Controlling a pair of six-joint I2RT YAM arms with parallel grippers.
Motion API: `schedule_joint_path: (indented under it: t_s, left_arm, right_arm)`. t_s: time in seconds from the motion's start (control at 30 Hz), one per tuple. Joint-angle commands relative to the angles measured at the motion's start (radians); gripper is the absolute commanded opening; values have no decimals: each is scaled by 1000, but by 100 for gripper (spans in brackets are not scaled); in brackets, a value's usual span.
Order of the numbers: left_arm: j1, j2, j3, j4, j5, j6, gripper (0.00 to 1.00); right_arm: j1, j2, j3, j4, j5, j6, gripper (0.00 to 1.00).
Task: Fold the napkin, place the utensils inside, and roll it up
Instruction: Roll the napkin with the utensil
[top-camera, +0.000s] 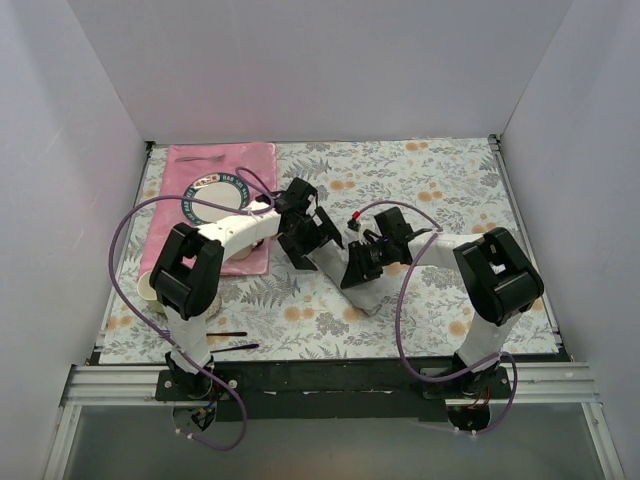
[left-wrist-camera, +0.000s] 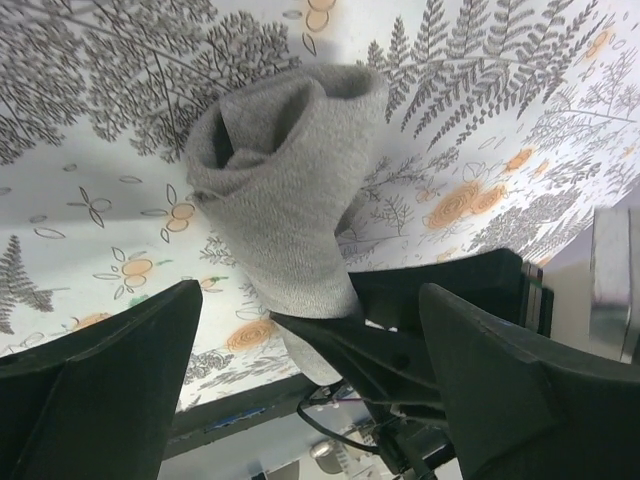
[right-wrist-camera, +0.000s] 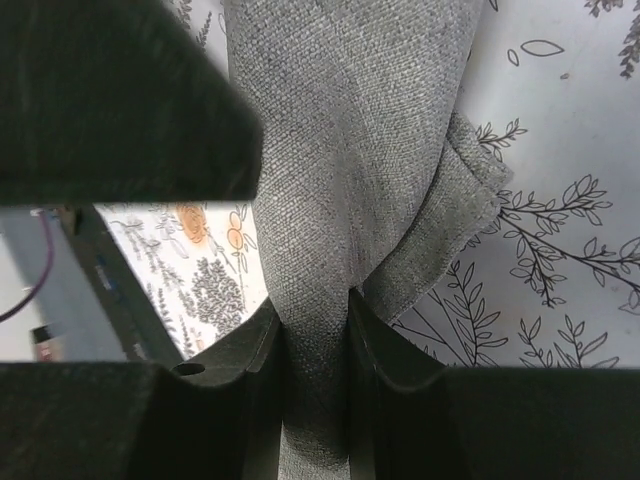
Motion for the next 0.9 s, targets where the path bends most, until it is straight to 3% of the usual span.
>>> schedule_joint_path:
  t_s: [0.0, 0.3, 0.43, 0.47, 0.57, 0.67, 0.87]
  left_arm:
    - [-42, 9, 56, -70, -16, -29, 91]
    - [-78, 120, 91, -93, -22, -71, 84]
    - [-82, 172, 111, -101, -73, -71, 71]
    - [-82, 181, 117, -104, -84, -69, 62]
    - [-82, 198, 130, -123, -96, -60, 47]
    - [-83, 174, 111, -115, -99, -58, 40]
    - [-83, 158, 114, -106, -76, -54, 36]
  right_arm:
    - [-34, 70, -19, 23, -185, 54, 26]
    - [-118, 148, -47, 119, -345, 101, 28]
    - [-130, 160, -45, 109, -365, 79, 33]
    - [-132, 156, -44, 83, -365, 59, 35]
    - [-130, 128, -10, -21, -301, -41, 41]
    - [-129, 44, 33, -176, -137, -115, 52]
    - [-63, -186, 82, -322, 290, -162, 70]
